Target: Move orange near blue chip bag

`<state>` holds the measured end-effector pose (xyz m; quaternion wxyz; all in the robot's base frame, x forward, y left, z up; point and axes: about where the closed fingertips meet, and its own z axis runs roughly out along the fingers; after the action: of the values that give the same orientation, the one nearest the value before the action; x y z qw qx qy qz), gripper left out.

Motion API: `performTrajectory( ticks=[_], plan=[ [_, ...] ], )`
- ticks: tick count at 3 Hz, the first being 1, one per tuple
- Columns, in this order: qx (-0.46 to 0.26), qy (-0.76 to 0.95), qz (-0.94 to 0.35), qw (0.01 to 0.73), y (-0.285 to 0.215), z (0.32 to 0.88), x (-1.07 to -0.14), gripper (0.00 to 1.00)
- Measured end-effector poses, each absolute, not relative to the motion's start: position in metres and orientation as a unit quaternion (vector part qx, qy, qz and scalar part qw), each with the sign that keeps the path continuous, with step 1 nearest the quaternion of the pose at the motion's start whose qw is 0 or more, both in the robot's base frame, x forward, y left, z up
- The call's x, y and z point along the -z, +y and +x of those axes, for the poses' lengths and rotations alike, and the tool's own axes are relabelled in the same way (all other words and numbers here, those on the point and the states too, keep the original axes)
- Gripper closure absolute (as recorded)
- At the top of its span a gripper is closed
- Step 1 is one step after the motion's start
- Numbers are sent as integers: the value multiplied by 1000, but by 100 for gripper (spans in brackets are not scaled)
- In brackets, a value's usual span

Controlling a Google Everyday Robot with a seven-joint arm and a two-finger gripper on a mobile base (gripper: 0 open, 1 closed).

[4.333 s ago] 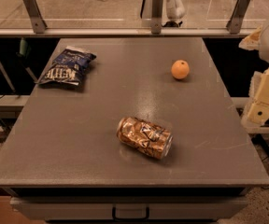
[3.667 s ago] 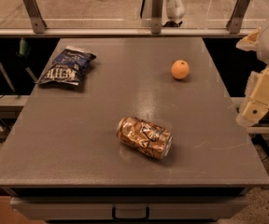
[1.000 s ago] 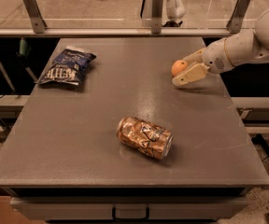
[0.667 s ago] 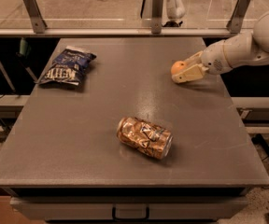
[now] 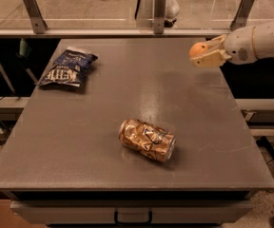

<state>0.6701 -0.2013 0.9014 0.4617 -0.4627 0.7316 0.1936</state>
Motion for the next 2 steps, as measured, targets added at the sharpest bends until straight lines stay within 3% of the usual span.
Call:
performTrajectory(
  ticks=[2],
  plan=[
    [-204, 724, -471, 460, -186, 666, -896, 100]
  ],
)
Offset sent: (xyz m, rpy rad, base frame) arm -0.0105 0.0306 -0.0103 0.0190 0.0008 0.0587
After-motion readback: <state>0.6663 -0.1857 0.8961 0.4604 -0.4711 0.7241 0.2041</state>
